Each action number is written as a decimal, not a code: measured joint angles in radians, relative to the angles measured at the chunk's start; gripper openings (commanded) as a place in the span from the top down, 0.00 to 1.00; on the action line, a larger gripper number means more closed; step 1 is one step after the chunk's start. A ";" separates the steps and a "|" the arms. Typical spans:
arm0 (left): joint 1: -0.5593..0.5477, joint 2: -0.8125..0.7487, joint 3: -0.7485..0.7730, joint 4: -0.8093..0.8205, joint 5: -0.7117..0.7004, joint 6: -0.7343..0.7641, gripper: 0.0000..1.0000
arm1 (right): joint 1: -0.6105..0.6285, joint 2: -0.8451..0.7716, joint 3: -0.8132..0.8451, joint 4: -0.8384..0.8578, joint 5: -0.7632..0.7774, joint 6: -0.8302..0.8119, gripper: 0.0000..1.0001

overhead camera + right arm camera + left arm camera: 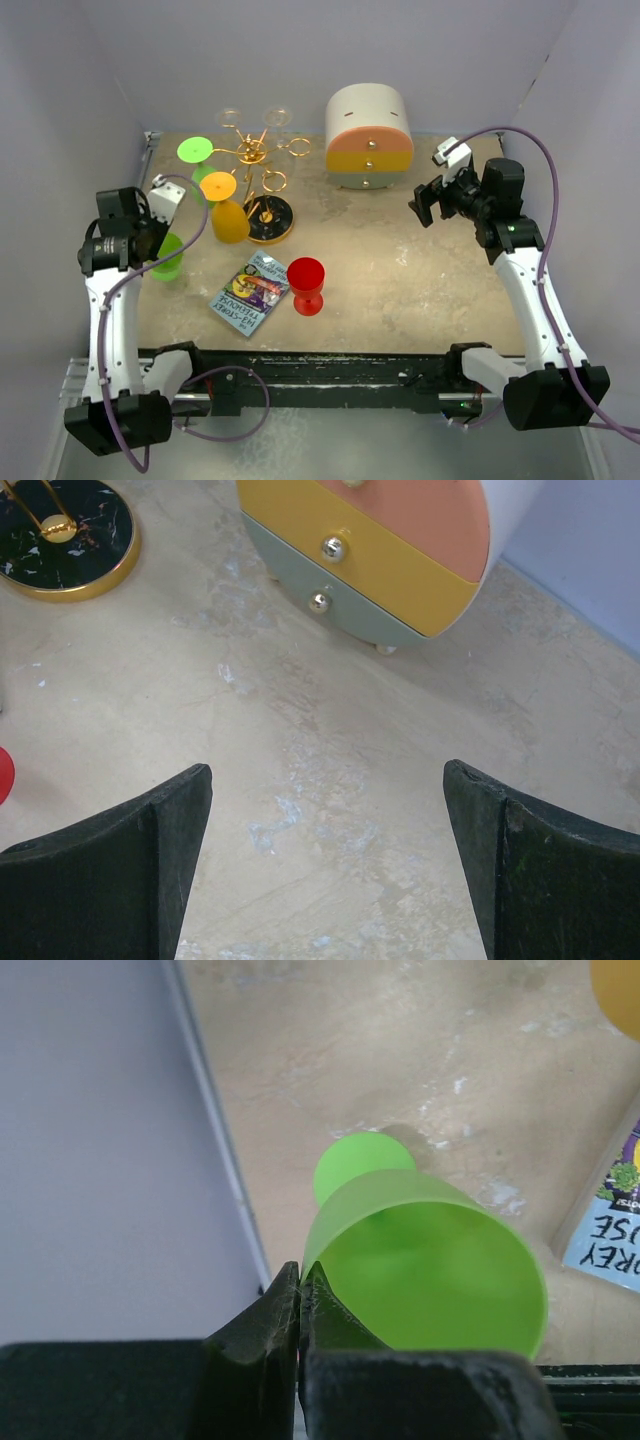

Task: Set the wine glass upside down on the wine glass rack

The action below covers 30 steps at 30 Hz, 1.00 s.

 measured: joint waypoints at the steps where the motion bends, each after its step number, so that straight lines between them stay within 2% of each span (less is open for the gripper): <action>1: 0.000 -0.012 0.024 -0.008 -0.013 0.002 1.00 | 0.000 0.000 0.000 0.000 0.000 0.000 0.00; 12: 0.000 -0.087 0.261 -0.071 -0.064 -0.081 1.00 | 0.000 0.000 0.036 -0.010 0.005 0.053 0.00; 18: 0.000 -0.034 0.519 -0.080 -0.065 -0.179 1.00 | 0.000 -0.008 0.052 -0.009 0.050 0.106 0.00; 26: 0.000 0.058 0.832 -0.036 0.045 -0.293 1.00 | 0.000 -0.023 0.052 -0.003 0.090 0.119 0.00; 30: 0.000 0.092 0.919 0.020 0.187 -0.375 1.00 | 0.000 -0.021 0.054 -0.001 0.108 0.130 0.00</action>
